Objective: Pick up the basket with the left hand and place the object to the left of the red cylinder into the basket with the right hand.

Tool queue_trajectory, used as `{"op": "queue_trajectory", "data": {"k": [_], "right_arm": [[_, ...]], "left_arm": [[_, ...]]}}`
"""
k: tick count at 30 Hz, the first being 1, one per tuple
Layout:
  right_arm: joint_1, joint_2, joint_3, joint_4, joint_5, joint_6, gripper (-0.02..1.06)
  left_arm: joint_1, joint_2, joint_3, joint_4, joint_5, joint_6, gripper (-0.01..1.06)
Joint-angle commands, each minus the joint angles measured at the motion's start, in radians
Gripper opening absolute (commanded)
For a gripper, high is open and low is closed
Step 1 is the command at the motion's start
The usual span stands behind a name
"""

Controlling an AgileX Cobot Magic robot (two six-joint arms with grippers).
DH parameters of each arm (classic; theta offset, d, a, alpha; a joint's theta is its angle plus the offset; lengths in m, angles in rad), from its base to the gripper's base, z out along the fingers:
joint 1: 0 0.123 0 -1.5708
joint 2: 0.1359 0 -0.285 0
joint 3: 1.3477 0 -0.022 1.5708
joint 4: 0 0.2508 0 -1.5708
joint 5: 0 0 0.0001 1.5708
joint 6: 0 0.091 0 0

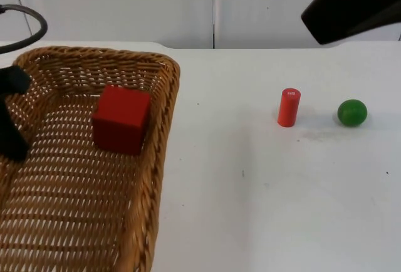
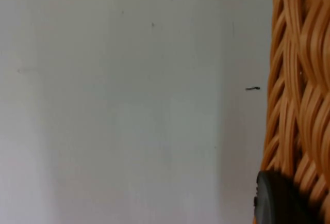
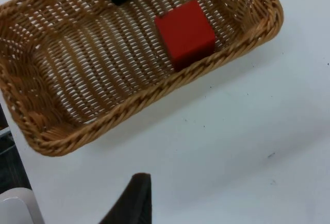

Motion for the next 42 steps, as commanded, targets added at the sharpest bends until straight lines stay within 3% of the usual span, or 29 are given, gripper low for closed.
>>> {"op": "queue_trajectory", "data": {"k": [1,7,16,30,42], "right_arm": [[-0.003,-0.012,0.004,0.004,0.006,-0.005,1.05],[-0.003,-0.012,0.004,0.025,0.006,-0.071,1.05],[-0.003,-0.012,0.004,0.026,-0.001,-0.068,1.05],[-0.003,-0.012,0.004,0.026,-0.009,-0.081,1.05],[-0.003,-0.012,0.004,0.024,-0.007,-0.081,1.05]], "left_arm": [[0.003,0.037,-0.030,-0.052,0.003,0.014,0.00],[0.003,0.159,-0.098,-0.111,-0.028,0.077,0.00],[0.003,0.296,-0.201,-0.129,-0.037,0.117,0.00],[0.003,0.441,-0.214,-0.189,-0.164,0.210,0.00],[0.003,0.472,-0.214,-0.191,-0.191,0.262,0.00]]}}
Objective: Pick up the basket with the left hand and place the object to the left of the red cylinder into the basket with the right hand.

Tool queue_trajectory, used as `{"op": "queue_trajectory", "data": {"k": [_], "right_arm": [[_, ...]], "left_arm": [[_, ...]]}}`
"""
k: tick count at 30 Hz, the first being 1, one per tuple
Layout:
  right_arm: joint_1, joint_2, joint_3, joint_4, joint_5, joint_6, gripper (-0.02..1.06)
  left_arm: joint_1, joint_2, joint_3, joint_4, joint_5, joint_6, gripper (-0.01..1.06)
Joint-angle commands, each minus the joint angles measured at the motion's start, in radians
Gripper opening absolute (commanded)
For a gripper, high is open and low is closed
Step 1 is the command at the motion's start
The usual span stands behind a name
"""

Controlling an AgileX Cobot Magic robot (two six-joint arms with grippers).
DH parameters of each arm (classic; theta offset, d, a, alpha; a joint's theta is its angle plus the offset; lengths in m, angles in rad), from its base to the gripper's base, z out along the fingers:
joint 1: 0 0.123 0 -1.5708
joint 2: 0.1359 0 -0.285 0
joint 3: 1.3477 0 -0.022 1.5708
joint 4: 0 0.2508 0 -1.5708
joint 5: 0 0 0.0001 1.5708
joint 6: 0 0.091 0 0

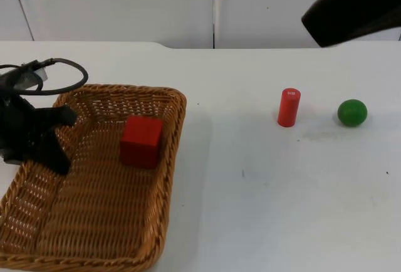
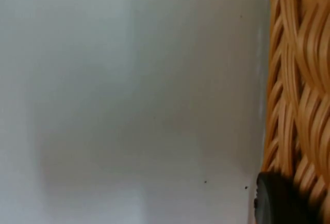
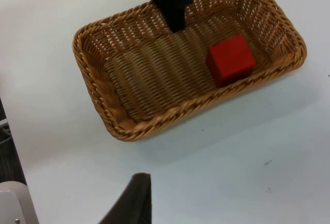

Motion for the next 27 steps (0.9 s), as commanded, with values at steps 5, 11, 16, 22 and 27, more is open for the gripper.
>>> {"op": "queue_trajectory", "data": {"k": [5,11,16,22,27], "right_arm": [[-0.003,-0.012,0.004,0.009,-0.001,-0.011,1.05],[-0.003,-0.012,0.004,0.009,-0.001,-0.011,1.05],[-0.003,-0.012,0.004,0.009,0.001,-0.011,1.05],[-0.003,-0.012,0.004,0.011,0.001,-0.011,1.05],[-0.003,-0.012,0.004,0.018,0.001,-0.011,1.05]], "left_arm": [[0.003,0.005,-0.005,-0.021,-0.010,0.019,0.00],[0.003,0.005,-0.005,-0.021,0.001,0.017,0.02],[0.003,0.003,-0.005,-0.016,0.001,-0.010,0.36],[0.003,-0.028,-0.006,0.035,0.007,-0.019,0.96],[0.003,-0.118,-0.006,0.139,-0.011,-0.077,1.05]]}}
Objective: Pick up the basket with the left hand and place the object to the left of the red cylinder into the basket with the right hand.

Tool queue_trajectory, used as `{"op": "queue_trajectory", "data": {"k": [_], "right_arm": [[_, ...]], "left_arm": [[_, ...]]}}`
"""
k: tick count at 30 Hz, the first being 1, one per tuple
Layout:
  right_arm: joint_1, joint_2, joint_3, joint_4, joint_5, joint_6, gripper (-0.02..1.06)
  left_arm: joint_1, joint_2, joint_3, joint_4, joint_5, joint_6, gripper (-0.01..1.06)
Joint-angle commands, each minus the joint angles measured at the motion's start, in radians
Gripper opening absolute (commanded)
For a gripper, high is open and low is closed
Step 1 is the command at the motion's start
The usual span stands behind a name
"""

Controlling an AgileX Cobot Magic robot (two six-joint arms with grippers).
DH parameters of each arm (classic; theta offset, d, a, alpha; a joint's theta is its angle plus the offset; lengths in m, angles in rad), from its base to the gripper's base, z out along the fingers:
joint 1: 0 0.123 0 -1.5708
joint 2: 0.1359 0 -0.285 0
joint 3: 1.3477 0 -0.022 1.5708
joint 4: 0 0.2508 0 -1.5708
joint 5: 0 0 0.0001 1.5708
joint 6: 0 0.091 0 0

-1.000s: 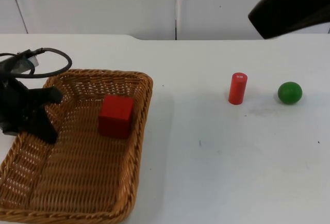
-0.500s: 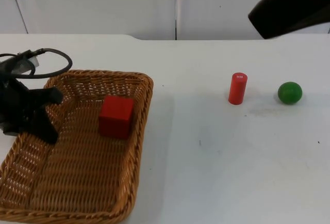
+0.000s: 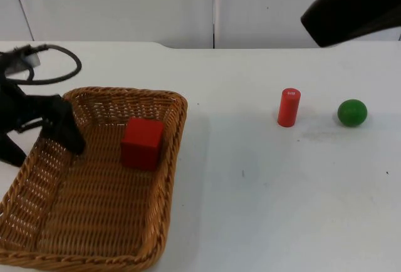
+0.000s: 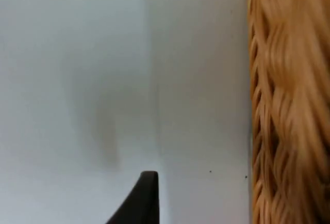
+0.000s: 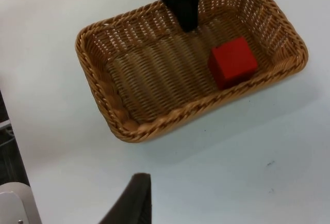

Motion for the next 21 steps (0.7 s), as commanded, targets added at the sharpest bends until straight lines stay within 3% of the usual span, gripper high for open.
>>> {"op": "queue_trajectory", "data": {"k": [1,9,21], "right_arm": [[-0.003,-0.012,0.004,0.010,0.001,-0.011,1.05],[-0.003,-0.012,0.004,0.010,0.001,-0.011,1.05],[-0.003,-0.012,0.004,0.005,-0.016,0.019,1.05]], "left_arm": [[0.003,-0.056,-0.006,0.056,-0.006,-0.045,1.05],[0.003,-0.221,-0.006,0.130,0.003,-0.135,1.05],[0.003,-0.509,-0.004,0.113,0.119,-0.169,1.05]]}}
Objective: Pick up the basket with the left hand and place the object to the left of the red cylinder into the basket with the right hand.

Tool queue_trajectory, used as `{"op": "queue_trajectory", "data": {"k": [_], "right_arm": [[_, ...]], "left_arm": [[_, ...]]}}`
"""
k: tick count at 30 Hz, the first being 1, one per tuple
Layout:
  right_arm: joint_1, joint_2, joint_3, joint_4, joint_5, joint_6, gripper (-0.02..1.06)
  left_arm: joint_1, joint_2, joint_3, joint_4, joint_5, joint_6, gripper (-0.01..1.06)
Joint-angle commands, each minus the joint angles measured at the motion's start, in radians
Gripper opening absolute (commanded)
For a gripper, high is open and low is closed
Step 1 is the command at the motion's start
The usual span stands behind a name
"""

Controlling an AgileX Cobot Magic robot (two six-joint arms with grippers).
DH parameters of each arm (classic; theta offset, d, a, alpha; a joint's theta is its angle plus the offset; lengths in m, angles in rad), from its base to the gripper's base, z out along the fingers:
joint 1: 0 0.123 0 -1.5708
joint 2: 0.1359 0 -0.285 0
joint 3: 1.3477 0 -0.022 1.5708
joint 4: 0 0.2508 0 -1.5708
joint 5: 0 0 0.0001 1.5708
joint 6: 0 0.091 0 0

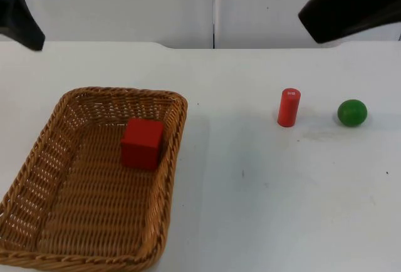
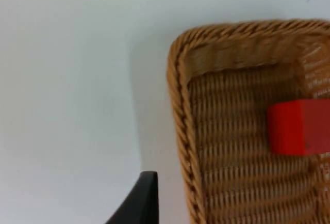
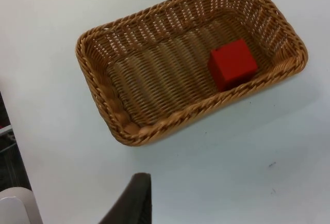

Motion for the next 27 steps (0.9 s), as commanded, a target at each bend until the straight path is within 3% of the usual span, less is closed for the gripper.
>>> {"op": "queue_trajectory", "data": {"k": [1,10,19,27], "right_arm": [[-0.003,-0.012,0.004,0.003,-0.014,0.004,1.05],[-0.003,-0.012,0.004,0.003,-0.045,0.004,1.05],[-0.003,-0.012,0.004,0.003,-0.064,0.023,1.05],[-0.003,-0.012,0.004,0.005,-0.077,0.042,1.05]], "left_arm": [[0.003,-0.061,-0.003,-0.011,0.030,-0.007,1.05],[0.003,-0.220,0.002,-0.022,0.069,-0.022,1.05],[0.003,-0.354,0.103,-0.044,0.006,-0.024,1.05],[-0.010,-0.451,0.138,-0.049,0.001,-0.026,1.05]]}}
